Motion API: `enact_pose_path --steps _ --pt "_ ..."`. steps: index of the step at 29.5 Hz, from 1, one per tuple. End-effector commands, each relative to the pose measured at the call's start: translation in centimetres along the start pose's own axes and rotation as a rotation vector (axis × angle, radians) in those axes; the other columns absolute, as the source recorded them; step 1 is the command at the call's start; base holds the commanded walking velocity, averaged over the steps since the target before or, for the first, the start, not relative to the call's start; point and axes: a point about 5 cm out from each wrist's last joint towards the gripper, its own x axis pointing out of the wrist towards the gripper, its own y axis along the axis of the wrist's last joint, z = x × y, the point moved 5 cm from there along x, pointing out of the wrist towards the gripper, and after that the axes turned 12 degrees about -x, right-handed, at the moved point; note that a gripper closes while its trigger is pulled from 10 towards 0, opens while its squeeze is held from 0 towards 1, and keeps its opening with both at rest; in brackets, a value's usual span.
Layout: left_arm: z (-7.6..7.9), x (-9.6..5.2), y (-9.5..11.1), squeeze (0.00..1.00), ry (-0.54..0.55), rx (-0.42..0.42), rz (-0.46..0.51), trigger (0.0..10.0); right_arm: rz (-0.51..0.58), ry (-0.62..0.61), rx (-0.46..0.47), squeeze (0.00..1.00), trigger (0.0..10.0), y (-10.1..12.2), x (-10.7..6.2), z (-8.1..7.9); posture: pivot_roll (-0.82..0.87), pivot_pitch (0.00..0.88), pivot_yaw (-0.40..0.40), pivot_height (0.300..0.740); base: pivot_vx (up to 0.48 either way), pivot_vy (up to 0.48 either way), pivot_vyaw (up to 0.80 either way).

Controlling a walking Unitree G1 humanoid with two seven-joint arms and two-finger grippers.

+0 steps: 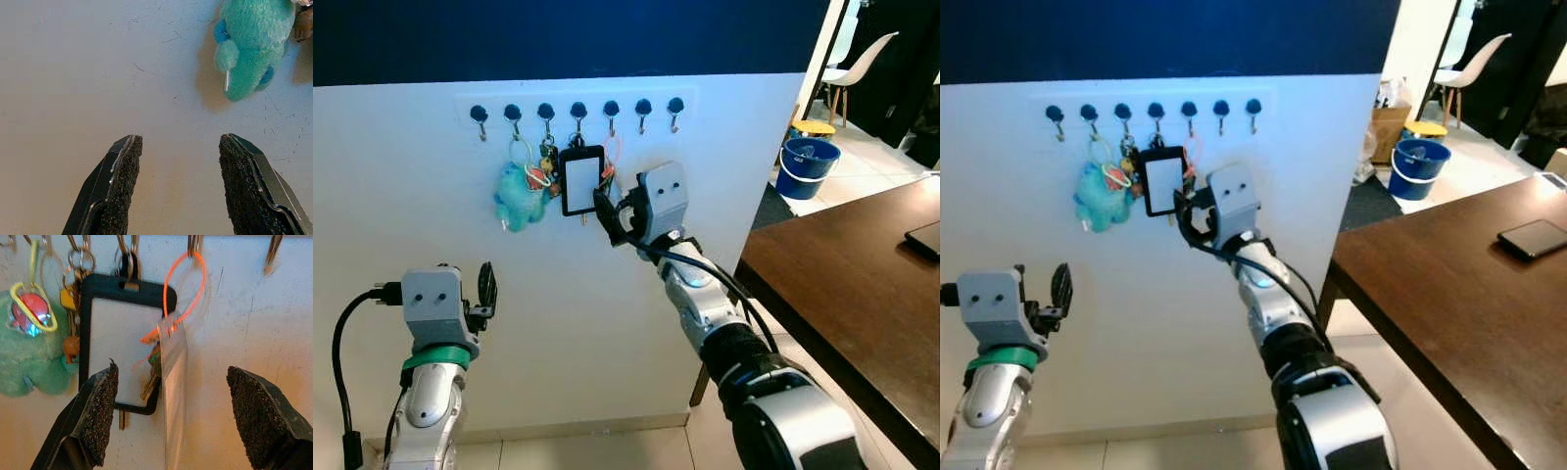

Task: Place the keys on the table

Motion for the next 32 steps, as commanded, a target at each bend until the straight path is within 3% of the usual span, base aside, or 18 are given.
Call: enact_pose_path --steps 1,4,5,9,10,12,13,14,15,17,18,19,20,21,22,32 --pt "-0.36 -0.3 0.02 0.0 0.008 0.007 -0.005 10.0 -0.013 0.009 0.0 0.0 10.0 0.06 0.27 -0.27 -0.12 0.051 0.067 0.74 0.0 0.0 0.0" --pt "-0.27 -0.18 0.04 0.0 0.006 0.006 -0.004 10.0 -0.033 0.004 -0.004 0.0 9.2 -0.28 0.24 -0.11 -0.13 0.045 0.066 0.74 0.0 0.0 0.0" --pt "-0.24 -0.09 0.07 0.0 0.006 0.006 -0.002 10.0 -0.037 0.004 -0.004 0.0 5.2 -0.36 0.23 -0.09 -0.13 0.041 0.064 0.74 0.0 0.0 0.0" --pt "-0.23 -0.04 0.09 0.0 0.006 0.006 -0.001 10.0 -0.039 0.005 -0.003 0.0 5.2 -0.41 0.23 -0.09 -0.13 0.041 0.064 0.74 0.0 0.0 0.0" --pt "-0.23 0.01 0.15 0.0 0.006 0.006 0.001 10.0 -0.041 0.007 0.0 0.0 1.0 -0.44 0.23 -0.11 -0.13 0.041 0.064 0.74 0.0 0.0 0.0" --pt "-0.23 0.01 0.15 0.0 0.006 0.006 0.001 10.0 -0.041 0.007 0.0 0.0 1.0 -0.44 0.23 -0.11 -0.13 0.041 0.064 0.74 0.0 0.0 0.0" --pt "-0.25 0.03 0.18 0.0 0.006 0.007 0.002 10.0 -0.043 0.008 0.004 0.0 0.0 -0.48 0.24 -0.17 -0.12 0.04 0.066 0.74 0.0 0.0 0.0" --pt "-0.29 0.02 0.19 0.0 0.006 0.007 0.002 10.0 -0.044 0.009 0.007 0.0 0.0 -0.51 0.24 -0.22 -0.12 0.04 0.066 0.74 0.0 0.0 0.0" --pt "-0.33 0.01 0.2 0.0 0.007 0.008 0.002 10.0 -0.046 0.009 0.009 0.0 0.9 -0.54 0.25 -0.26 -0.12 0.04 0.066 0.74 0.0 0.0 0.0" --pt "-0.35 -0.01 0.2 0.0 0.007 0.008 0.001 10.0 -0.047 0.009 0.011 0.0 0.9 -0.55 0.26 -0.27 -0.12 0.04 0.066 0.74 0.0 0.0 0.0" --pt "-0.36 -0.02 0.2 0.0 0.008 0.008 0.001 10.0 -0.048 0.009 0.011 0.0 1.5 -0.56 0.27 -0.28 -0.12 0.04 0.066 0.74 0.0 0.0 0.0" --pt "-0.36 -0.02 0.2 0.0 0.008 0.008 0.001 10.0 -0.048 0.009 0.011 0.0 1.5 -0.56 0.27 -0.28 -0.12 0.04 0.066 0.74 0.0 0.0 0.0" --pt "-0.37 -0.03 0.19 0.0 0.009 0.008 0.001 10.0 -0.048 0.009 0.012 0.0 1.1 -0.55 0.28 -0.28 -0.12 0.04 0.066 0.74 0.0 0.0 0.0" --pt "-0.38 -0.04 0.2 0.0 0.009 0.008 0.001 10.0 -0.048 0.009 0.013 0.0 0.1 -0.53 0.3 -0.27 -0.12 0.04 0.066 0.74 0.0 0.0 0.0" --pt "-0.39 -0.01 0.19 0.0 0.01 0.008 0.001 10.0 -0.047 0.009 0.014 0.0 0.0 -0.48 0.34 -0.25 -0.12 0.039 0.064 0.74 0.0 0.0 0.0" --pt "-0.41 0.02 0.17 0.0 0.01 0.008 0.0 10.0 -0.042 0.009 0.017 0.0 0.0 -0.31 0.43 -0.22 -0.12 0.039 0.064 0.74 0.0 0.0 0.0"
